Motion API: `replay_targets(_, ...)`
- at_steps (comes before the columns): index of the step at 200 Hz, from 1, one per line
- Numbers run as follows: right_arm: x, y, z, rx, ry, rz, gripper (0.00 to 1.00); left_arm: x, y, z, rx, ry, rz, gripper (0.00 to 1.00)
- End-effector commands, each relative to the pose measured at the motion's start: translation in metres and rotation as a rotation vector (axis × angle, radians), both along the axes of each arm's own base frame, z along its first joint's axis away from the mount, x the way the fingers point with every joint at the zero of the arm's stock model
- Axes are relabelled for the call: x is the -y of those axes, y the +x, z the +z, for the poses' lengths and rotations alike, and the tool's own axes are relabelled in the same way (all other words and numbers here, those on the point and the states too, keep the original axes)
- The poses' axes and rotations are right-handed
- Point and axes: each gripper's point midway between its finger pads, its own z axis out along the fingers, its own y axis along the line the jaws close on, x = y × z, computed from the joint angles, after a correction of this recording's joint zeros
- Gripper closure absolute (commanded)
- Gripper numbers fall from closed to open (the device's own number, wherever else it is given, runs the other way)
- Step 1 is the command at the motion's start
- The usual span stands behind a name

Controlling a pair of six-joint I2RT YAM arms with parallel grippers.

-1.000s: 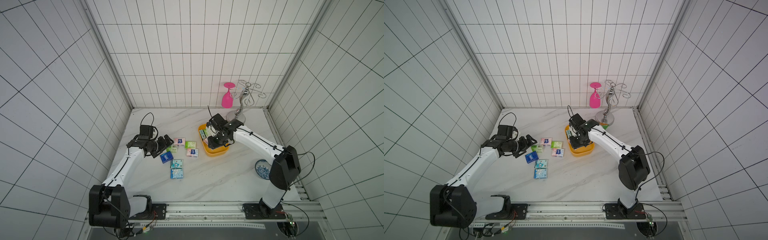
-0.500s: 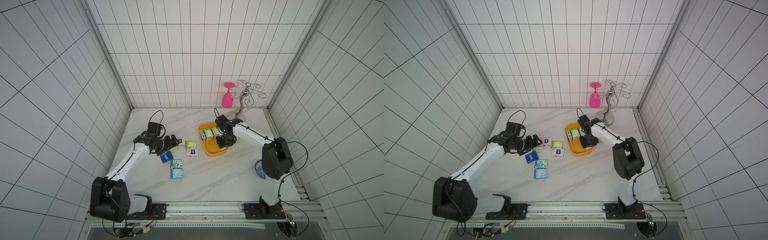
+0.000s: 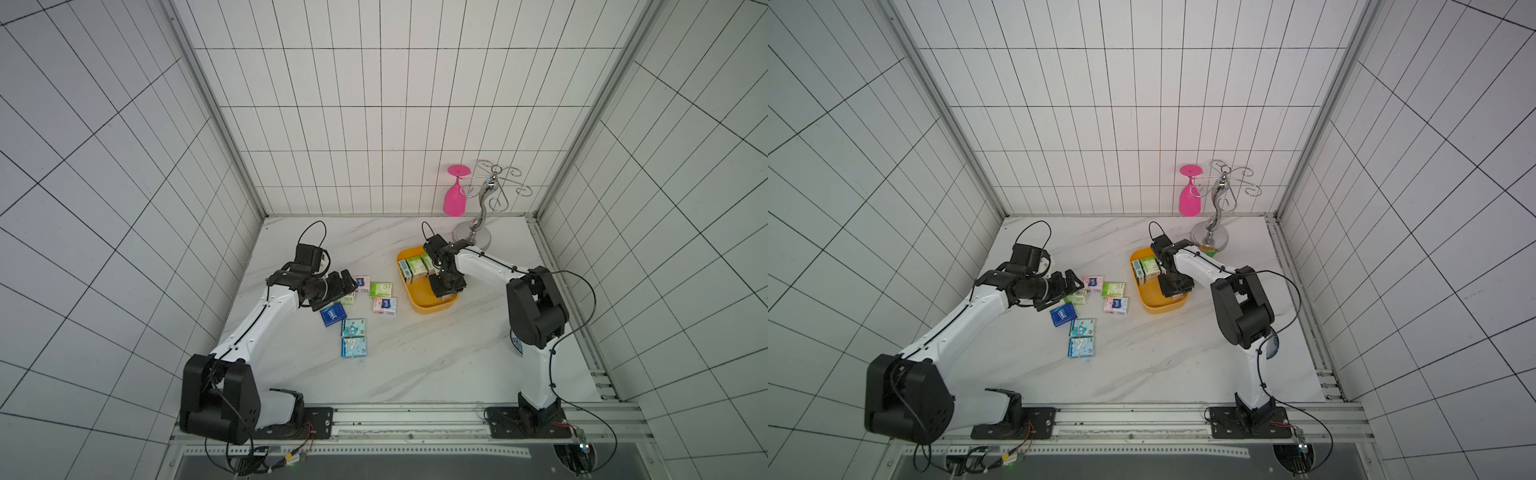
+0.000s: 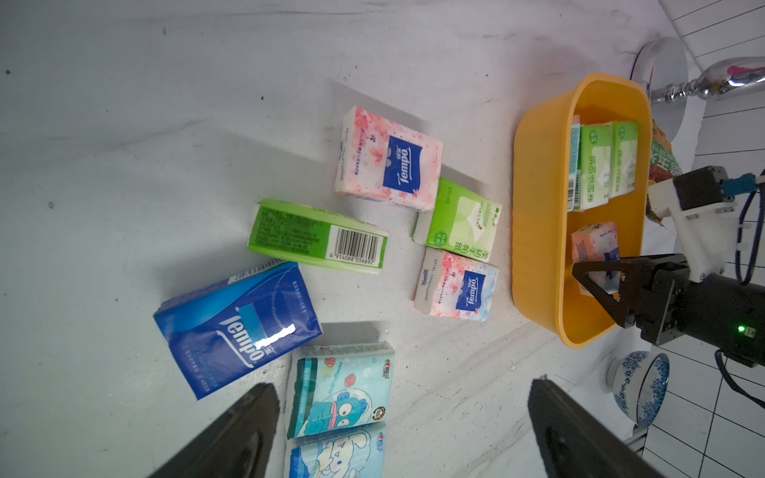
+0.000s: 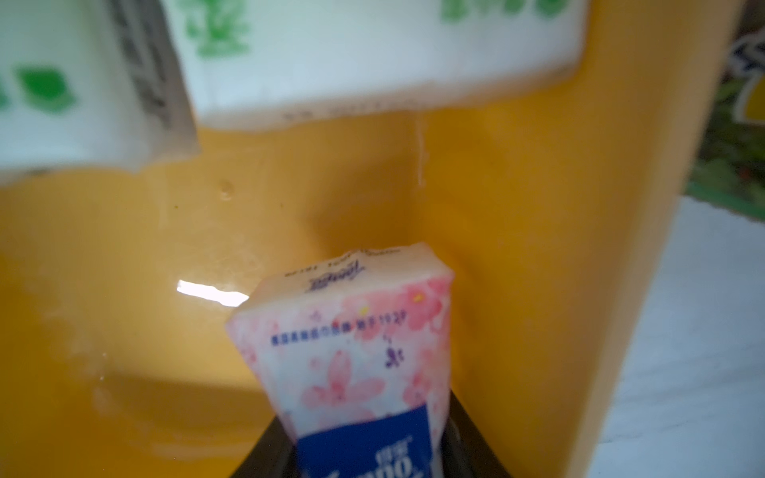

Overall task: Put the pocket tissues into the storage box
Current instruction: Place the pocket tissues in the storage box.

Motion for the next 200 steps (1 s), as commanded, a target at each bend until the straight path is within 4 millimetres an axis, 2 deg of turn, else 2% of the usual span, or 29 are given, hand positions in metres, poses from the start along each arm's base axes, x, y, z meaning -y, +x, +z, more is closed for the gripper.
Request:
replay_targets(1, -0.001, 0.023, 0.004, 0.073, -0.019, -0.033, 0.55, -0.002, 0.003, 0.008, 0.034, 0.021, -0.009, 0.03)
replay_targets(16, -0.004, 0.028, 0.005, 0.088, -0.013, -0.032, 0.51, -0.003, 0.002, 0.007, 0.032, 0.023, -0.007, 0.03)
replay_targets(37, -0.005, 0.032, 0.007, 0.100, -0.016, -0.029, 0.40, -0.004, -0.001, 0.005, 0.028, 0.025, -0.005, 0.03)
replay_targets(66, -0.003, 0.033, 0.014, 0.118, -0.022, -0.025, 0.34, -0.005, -0.003, 0.003, 0.026, 0.030, -0.003, 0.03)
replay_targets(120, -0.013, 0.017, 0.059, 0.164, 0.084, 0.031, 0.29, -0.008, -0.003, 0.002, 0.032, 0.032, 0.010, 0.03)
replay_targets(145, -0.031, -0.005, 0.078, 0.176, 0.153, 0.123, 0.27, -0.014, -0.001, 0.004, 0.030, 0.009, 0.045, 0.02)
replay_targets(160, -0.051, -0.022, 0.087, 0.179, 0.204, 0.213, 0.25, -0.021, 0.001, 0.004, 0.027, -0.035, 0.082, 0.02)
replay_targets(200, -0.102, -0.059, 0.095, 0.177, 0.298, 0.409, 0.17, -0.050, 0.001, 0.005, 0.027, -0.097, 0.195, 0.02)
